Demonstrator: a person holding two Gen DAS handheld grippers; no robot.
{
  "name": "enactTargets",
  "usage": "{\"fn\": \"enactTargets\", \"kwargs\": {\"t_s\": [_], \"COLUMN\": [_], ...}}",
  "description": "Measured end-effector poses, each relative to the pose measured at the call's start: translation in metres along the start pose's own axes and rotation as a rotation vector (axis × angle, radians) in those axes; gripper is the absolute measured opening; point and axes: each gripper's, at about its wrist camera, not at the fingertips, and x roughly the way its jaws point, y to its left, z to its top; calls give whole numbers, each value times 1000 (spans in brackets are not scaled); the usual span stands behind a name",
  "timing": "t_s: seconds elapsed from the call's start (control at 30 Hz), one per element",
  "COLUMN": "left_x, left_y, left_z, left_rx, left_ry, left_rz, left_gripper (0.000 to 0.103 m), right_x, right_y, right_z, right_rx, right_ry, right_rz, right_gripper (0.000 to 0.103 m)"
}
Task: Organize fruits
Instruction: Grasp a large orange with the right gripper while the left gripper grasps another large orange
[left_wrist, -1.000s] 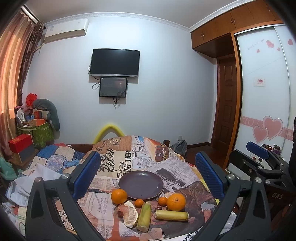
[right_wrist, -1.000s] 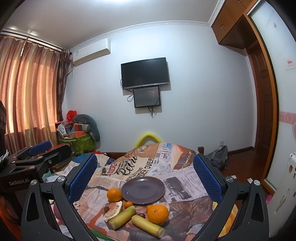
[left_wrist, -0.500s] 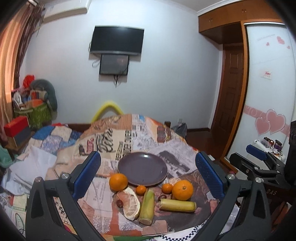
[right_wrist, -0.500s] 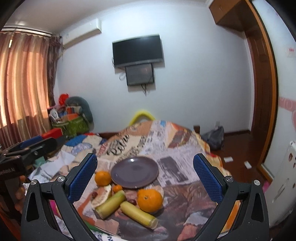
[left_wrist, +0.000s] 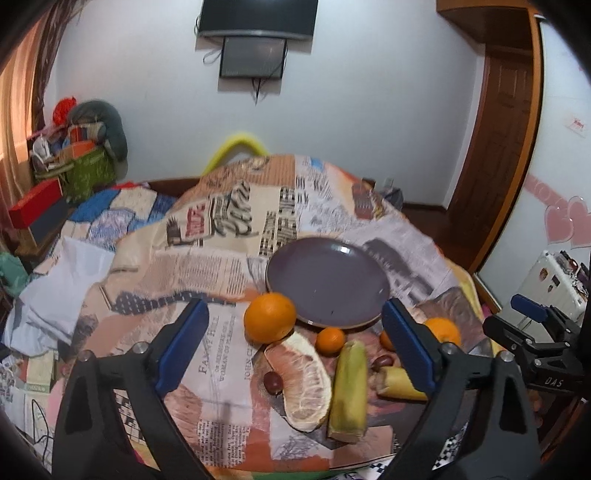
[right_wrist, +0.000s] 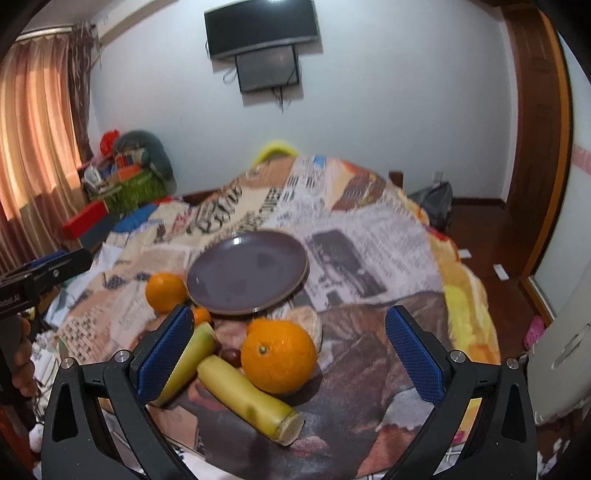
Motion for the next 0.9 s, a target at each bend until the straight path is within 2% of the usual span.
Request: {"fn": "enactTargets", "kwargs": {"t_s": [0.27,0.47,0.53,0.9], "left_x": [37,58,64,95], "left_y": [19,27,28,36], "left_z": [-18,-26,-27,-18], "left_rx": [-10,-29,-44,-69], "left_ry": [124,189,198,251], "left_rz": [17,14,7,13], "left_gripper": [88,88,88,89], "right_x": [44,70,73,64], "right_y": [-4,-7,-8,-8], "right_z": [-13,-23,-26,-15], "right_rx": [13,26,36,19], "right_ry": [128,225,242,215], "right_rz": [37,75,111,121], "right_gripper": [99,78,67,66]}}
